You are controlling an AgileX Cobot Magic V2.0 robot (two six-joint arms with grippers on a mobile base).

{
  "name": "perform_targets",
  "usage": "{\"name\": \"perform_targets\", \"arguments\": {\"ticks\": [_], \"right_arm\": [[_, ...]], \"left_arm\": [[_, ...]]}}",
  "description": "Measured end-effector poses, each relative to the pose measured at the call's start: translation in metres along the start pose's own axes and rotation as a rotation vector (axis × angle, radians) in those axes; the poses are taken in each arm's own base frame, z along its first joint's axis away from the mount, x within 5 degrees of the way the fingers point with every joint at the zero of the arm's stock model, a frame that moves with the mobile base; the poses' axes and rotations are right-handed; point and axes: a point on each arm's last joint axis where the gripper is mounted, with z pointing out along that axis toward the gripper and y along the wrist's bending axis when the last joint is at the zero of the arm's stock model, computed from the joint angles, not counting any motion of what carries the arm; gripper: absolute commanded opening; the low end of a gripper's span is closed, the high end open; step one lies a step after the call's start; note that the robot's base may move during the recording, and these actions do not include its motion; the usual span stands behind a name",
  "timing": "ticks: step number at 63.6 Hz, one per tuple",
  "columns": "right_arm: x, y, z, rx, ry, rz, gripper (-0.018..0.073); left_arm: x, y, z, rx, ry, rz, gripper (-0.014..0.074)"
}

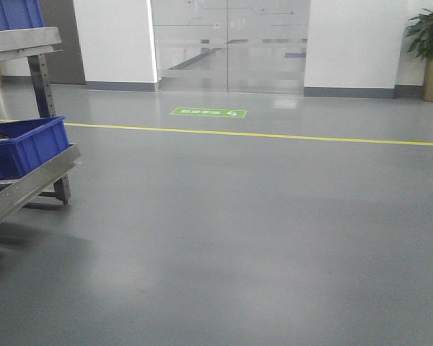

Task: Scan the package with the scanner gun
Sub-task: 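Drive the base across the floor to the red-framed table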

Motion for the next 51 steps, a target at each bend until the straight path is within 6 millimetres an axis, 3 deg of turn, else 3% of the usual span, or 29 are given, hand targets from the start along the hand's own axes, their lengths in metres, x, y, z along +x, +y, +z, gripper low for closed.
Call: {"name": "perform_targets", "arguments": {"ticks": [51], "right_arm": [[0.0,0.0,0.0,0.0,0.0,0.0,-0.0154]], "left_arm": [[0.0,0.0,0.0,0.0,0.0,0.0,-0.0111]]}}
